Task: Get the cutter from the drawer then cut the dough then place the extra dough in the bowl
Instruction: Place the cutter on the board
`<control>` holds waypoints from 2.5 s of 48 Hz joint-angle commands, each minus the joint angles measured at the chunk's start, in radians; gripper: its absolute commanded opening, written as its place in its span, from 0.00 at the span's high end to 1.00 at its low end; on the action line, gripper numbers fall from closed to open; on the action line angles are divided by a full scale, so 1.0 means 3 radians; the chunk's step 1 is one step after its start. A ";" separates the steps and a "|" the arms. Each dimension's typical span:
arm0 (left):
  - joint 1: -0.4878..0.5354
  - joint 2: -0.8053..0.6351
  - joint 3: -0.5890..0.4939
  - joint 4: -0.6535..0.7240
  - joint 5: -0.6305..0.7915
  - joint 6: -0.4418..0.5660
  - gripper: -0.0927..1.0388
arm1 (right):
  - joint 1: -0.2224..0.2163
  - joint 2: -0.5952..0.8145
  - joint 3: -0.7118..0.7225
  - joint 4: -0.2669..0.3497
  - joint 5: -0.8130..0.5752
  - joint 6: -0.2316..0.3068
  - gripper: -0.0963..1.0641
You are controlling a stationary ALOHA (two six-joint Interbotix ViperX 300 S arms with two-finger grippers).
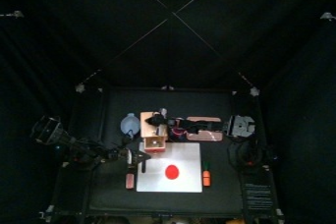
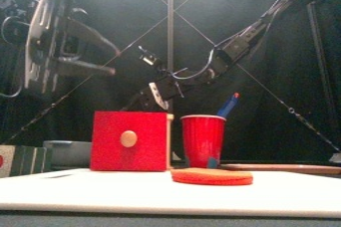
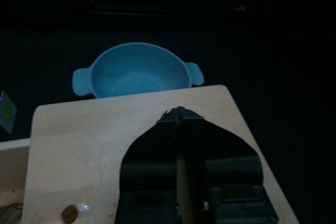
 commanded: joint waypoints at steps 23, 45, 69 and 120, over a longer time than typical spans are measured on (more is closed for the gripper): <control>0.0741 -0.0522 0.0430 0.1166 -0.0813 0.1135 0.27 | 0.0557 -0.0992 0.0245 0.0368 0.1043 0.0112 0.95; 0.1043 -0.0527 0.0440 0.1222 -0.0793 0.1969 0.26 | 0.0767 -0.1048 0.0281 0.0588 0.1810 0.0112 0.71; 0.1058 -0.0522 0.0445 0.1197 -0.0772 0.2183 0.26 | 0.0747 -0.0803 0.0205 0.0670 0.1810 0.0118 0.35; 0.1058 -0.0522 0.0465 0.1191 -0.0726 0.2168 0.26 | 0.0670 -0.0516 0.0000 0.0522 0.1948 0.0107 0.35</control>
